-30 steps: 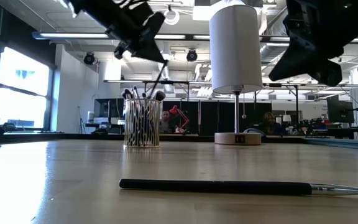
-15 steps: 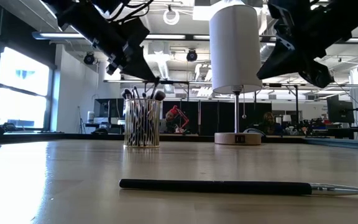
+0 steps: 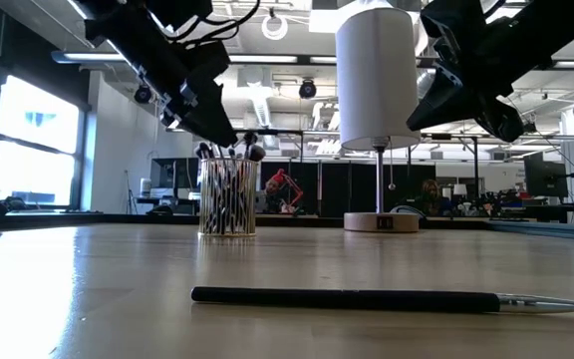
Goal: Put items in baskets/containers
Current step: Put the black eyeshadow brush into the yellow holder
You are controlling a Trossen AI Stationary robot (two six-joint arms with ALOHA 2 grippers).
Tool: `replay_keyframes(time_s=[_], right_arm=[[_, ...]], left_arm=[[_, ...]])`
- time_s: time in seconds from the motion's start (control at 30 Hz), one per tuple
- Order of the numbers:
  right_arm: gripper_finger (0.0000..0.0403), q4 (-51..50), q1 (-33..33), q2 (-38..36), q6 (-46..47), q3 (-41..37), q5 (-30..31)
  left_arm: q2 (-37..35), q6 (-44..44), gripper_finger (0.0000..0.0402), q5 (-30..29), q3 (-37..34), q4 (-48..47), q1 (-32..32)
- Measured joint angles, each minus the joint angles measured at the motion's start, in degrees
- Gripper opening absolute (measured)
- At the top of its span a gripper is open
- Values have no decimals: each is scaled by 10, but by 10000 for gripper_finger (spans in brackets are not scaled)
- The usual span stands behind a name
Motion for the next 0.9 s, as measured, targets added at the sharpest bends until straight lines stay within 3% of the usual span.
replay_keyframes(time_s=[0.17, 0.43, 0.7, 0.9], right_arm=[[2, -2, 0, 0, -24, 0, -14], [6, -8, 0, 0, -54, 0, -44], [1, -22, 5, 0, -97, 0, -168], [8, -32, 32, 0, -126, 0, -182]], left_arm=[[-16, 20, 169, 19, 61, -84, 0], [-15, 0, 174, 9, 190, -209, 0], [-11, -183, 175, 8, 239, -243, -39], [47, -325, 175, 13, 238, -278, -135]])
